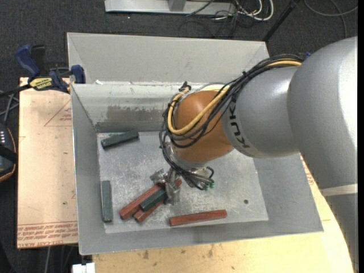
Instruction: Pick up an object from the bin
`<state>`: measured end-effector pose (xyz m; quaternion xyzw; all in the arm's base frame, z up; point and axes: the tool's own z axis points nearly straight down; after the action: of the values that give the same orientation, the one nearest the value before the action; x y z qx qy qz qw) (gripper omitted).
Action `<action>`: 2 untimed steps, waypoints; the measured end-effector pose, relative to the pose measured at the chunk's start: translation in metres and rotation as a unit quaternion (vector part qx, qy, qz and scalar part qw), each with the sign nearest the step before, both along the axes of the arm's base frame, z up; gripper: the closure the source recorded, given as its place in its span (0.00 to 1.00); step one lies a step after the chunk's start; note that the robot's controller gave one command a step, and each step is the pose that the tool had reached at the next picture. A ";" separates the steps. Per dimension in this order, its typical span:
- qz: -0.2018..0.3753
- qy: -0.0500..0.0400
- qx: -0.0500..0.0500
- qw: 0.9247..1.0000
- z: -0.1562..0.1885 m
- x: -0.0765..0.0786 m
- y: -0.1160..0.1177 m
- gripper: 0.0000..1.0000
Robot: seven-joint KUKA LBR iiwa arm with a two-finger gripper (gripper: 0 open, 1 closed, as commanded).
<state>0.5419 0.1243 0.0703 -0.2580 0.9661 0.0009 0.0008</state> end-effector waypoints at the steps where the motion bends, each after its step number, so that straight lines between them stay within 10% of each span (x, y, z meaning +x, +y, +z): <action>1: 0.000 0.000 0.000 1.000 0.000 0.000 0.000 1.00; 2: -0.001 0.002 0.000 1.000 0.003 -0.001 0.000 1.00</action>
Offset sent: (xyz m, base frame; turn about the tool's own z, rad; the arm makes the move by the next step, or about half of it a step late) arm 0.0000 0.0000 0.0608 0.0000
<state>0.5408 0.1241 0.0730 -0.2574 0.9663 0.0010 -0.0010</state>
